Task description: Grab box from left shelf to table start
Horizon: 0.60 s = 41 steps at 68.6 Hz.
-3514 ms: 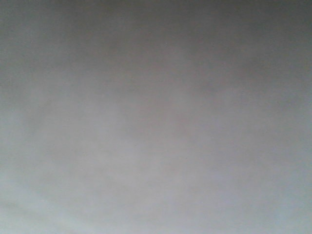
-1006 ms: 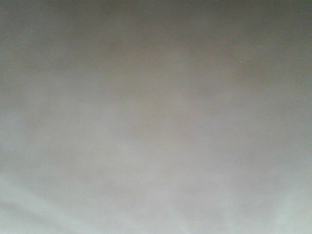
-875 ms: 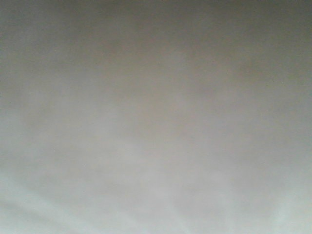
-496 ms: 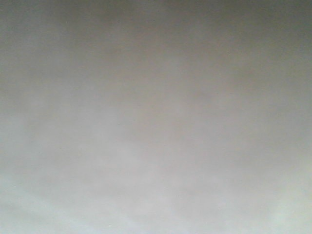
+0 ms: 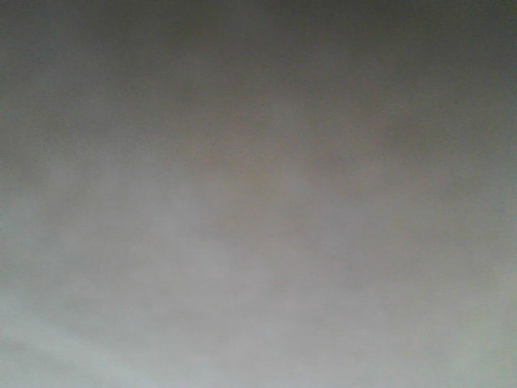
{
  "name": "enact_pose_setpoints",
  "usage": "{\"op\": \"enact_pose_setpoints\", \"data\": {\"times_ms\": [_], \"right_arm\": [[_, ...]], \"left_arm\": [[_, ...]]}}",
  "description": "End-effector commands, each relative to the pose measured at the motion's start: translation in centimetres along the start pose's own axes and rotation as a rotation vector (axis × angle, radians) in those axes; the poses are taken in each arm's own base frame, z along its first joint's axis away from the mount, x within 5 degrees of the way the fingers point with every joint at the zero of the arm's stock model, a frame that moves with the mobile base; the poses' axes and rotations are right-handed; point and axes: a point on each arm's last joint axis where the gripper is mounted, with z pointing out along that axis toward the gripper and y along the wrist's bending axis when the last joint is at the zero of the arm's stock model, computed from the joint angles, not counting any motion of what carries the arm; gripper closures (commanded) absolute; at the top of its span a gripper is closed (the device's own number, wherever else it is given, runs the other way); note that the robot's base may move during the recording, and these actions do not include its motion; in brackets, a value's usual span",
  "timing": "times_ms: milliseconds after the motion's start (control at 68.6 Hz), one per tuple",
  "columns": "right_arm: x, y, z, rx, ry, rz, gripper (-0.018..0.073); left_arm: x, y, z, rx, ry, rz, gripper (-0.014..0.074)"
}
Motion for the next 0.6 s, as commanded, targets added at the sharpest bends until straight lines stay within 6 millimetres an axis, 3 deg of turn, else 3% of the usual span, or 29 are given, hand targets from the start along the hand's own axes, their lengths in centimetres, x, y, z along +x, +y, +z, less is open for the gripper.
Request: {"op": "enact_pose_setpoints", "data": {"times_ms": [0,583], "right_arm": [[-1.84,-0.27,-0.46,0.054,-0.149,-0.033,0.0501],[-1.83,-0.27,-0.46,0.054,-0.147,-0.033,0.0501]], "left_arm": [[-0.36,0.46,-0.13,-0.064,-0.002,0.059,0.0689],[-0.36,0.46,-0.13,-0.064,-0.002,0.059,0.0689]]}}
